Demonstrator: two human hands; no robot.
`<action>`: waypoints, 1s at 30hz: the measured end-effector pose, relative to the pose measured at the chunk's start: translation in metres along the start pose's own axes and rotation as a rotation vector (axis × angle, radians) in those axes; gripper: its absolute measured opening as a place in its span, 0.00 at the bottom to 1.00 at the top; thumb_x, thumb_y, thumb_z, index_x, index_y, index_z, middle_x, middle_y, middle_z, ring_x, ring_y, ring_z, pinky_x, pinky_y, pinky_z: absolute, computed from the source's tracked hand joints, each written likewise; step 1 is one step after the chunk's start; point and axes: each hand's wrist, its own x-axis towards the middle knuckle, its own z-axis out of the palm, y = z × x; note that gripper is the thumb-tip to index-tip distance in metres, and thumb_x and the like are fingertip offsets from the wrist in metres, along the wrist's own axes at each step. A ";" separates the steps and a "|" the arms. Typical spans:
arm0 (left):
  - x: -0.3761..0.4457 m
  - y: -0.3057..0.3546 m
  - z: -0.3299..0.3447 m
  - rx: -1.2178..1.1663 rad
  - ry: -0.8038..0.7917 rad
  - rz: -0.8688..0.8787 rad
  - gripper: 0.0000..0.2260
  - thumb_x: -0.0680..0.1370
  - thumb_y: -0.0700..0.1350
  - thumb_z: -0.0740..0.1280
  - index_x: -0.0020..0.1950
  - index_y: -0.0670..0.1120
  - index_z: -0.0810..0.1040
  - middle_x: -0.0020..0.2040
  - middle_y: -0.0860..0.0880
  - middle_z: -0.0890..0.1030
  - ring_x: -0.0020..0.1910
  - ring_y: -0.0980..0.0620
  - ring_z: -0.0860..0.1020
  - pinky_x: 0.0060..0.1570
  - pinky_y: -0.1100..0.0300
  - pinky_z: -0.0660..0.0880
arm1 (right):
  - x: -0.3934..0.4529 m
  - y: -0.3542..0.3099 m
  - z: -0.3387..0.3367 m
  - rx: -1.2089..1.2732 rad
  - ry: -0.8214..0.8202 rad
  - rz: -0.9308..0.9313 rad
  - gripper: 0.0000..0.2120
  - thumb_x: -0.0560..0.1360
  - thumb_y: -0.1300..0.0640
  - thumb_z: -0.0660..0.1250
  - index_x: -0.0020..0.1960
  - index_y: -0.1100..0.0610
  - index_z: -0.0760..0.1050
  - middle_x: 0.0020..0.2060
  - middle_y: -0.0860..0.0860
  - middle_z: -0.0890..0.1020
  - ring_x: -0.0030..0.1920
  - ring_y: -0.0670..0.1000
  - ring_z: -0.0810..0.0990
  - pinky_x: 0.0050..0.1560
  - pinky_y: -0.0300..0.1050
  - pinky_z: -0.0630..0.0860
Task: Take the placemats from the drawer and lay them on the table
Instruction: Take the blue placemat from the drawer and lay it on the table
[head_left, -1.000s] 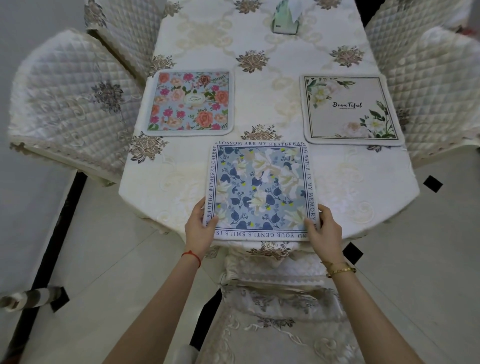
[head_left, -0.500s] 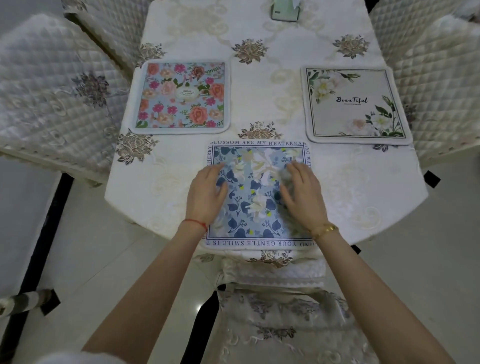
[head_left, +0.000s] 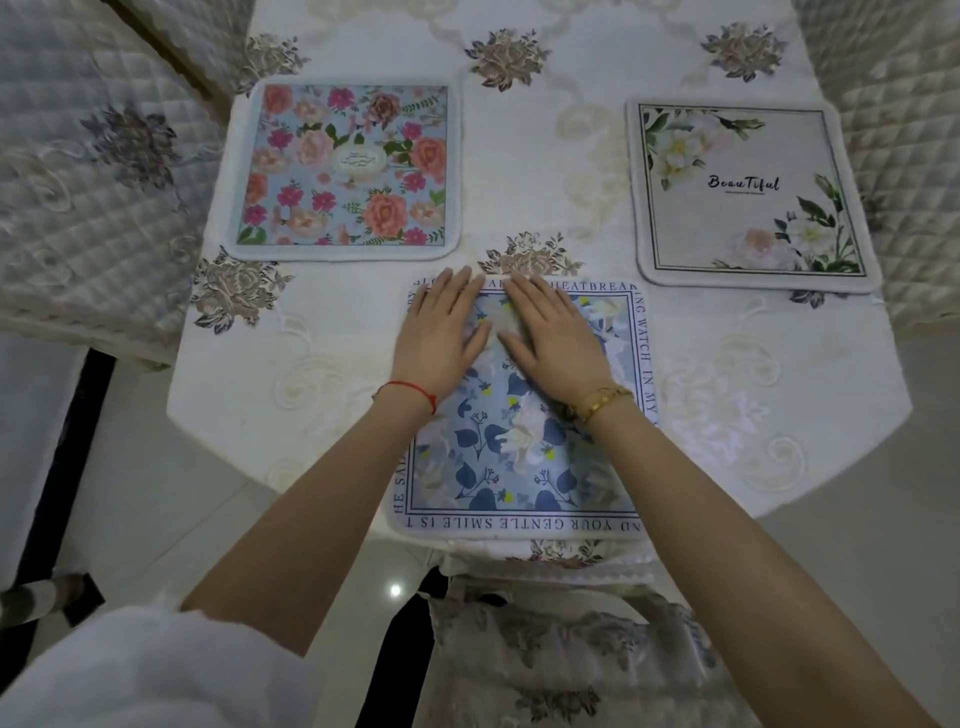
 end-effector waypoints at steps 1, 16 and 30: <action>-0.001 -0.002 0.000 0.002 0.007 -0.007 0.26 0.82 0.56 0.55 0.77 0.46 0.58 0.77 0.47 0.60 0.77 0.48 0.56 0.76 0.50 0.50 | -0.003 0.006 -0.002 0.008 0.000 0.022 0.30 0.81 0.41 0.50 0.78 0.54 0.52 0.77 0.50 0.56 0.77 0.50 0.51 0.77 0.48 0.45; -0.037 0.029 -0.013 -0.047 -0.011 0.023 0.26 0.81 0.50 0.58 0.77 0.43 0.58 0.78 0.44 0.57 0.78 0.46 0.52 0.77 0.50 0.48 | -0.049 0.009 -0.024 0.062 0.048 0.032 0.28 0.81 0.48 0.55 0.78 0.55 0.53 0.77 0.51 0.54 0.78 0.53 0.46 0.77 0.50 0.44; -0.084 -0.005 -0.009 0.027 -0.105 -0.129 0.29 0.82 0.58 0.52 0.79 0.47 0.51 0.79 0.48 0.52 0.78 0.49 0.49 0.77 0.51 0.48 | -0.101 0.044 -0.020 0.049 -0.037 0.201 0.28 0.82 0.47 0.51 0.78 0.54 0.47 0.78 0.49 0.51 0.77 0.48 0.47 0.76 0.47 0.42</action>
